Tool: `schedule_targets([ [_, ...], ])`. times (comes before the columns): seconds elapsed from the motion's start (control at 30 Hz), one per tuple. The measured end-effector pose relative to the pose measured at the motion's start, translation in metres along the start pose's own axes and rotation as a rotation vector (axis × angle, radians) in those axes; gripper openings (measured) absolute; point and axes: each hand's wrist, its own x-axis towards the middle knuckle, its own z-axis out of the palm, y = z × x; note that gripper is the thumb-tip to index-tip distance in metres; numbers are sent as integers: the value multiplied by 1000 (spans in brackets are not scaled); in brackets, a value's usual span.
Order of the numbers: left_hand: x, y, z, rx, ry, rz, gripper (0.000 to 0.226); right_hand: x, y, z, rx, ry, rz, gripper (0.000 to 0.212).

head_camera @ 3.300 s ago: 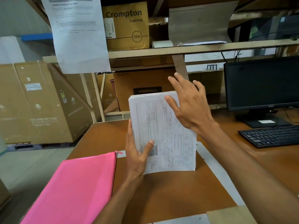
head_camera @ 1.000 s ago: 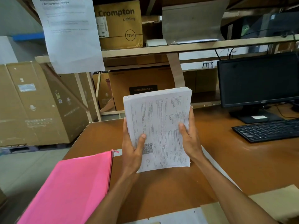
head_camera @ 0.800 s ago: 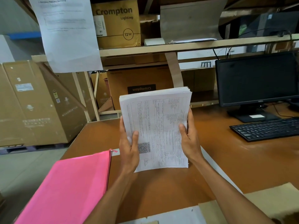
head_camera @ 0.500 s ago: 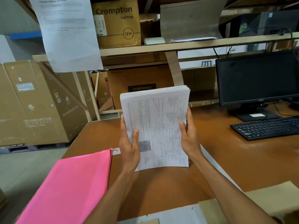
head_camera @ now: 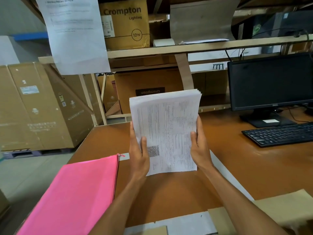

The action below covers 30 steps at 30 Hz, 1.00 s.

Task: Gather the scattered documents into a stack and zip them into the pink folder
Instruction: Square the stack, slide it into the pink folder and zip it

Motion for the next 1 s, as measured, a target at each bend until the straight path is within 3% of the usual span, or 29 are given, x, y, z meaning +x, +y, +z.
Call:
schedule_targets([
  [0.4,10,11,-5,83,-31,-5,62,1,-2,-1,-64,-6,-2,54],
  [0.57,23,25,-14,55,-31,-66,66,11,-33,-7,-53,-54,74,59],
  [0.67,23,24,-21,27,-114,-139,55,12,-39,-12,-32,-94,103,55],
  [0.8,24,22,-31,37,-257,-256,45,17,-36,-18,39,-174,258,47],
  [1.0,22,25,-35,-69,-322,-330,47,16,-36,-28,223,-279,443,49],
])
